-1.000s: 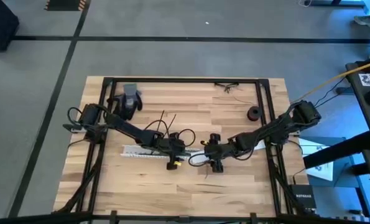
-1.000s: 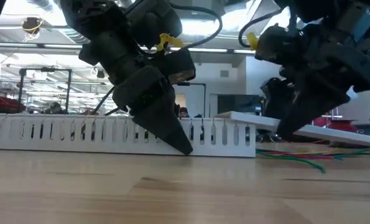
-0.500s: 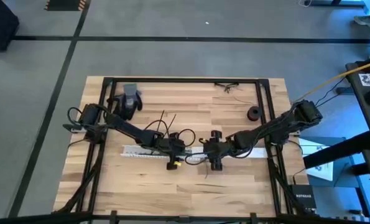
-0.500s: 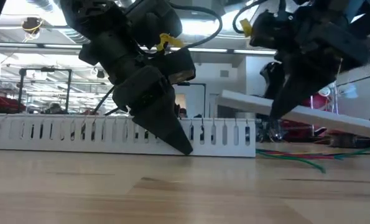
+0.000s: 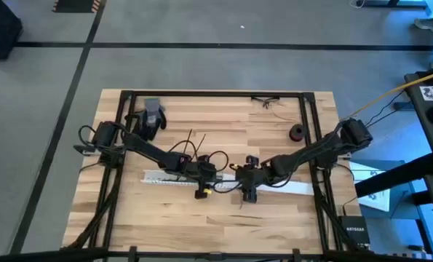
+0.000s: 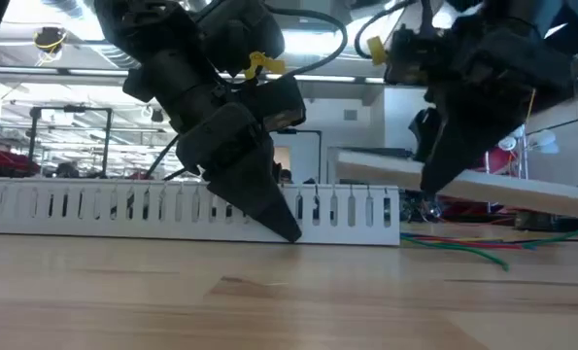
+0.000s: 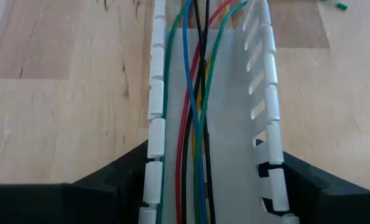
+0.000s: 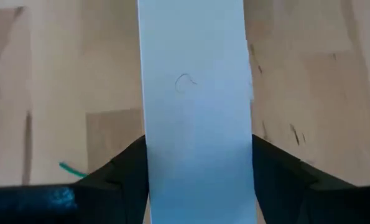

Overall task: Ziptie cables
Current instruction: Close the white cable duct

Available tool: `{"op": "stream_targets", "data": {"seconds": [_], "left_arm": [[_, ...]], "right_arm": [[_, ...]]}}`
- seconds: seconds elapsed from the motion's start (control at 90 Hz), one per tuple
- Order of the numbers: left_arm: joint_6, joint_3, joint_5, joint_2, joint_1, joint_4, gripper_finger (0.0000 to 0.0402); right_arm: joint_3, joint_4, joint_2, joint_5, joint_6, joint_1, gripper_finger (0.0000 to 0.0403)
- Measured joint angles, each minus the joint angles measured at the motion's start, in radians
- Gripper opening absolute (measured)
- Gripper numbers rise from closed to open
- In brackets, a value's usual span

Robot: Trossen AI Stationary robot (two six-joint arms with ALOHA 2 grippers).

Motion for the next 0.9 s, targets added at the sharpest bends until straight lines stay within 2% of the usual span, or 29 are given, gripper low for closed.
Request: {"op": "stream_targets", "data": {"seconds": [0.144, 0.356, 0.589, 0.9], "left_arm": [[0.001, 0.000, 0.000, 0.000, 0.000, 0.000, 0.0235], [0.008, 0.000, 0.000, 0.000, 0.001, 0.006, 0.0235], [0.008, 0.000, 0.000, 0.000, 0.001, 0.011, 0.0235], [0.008, 0.000, 0.000, 0.000, 0.001, 0.015, 0.0235]], "right_arm": [[0.011, 0.000, 0.023, 0.007, 0.001, 0.012, 0.0219], [0.114, -0.153, 0.048, 0.131, -0.026, 0.060, 0.0219], [0.186, -0.216, 0.108, 0.127, 0.006, 0.058, 0.0219], [0.198, -0.238, 0.143, 0.148, 0.008, 0.057, 0.0226]]}}
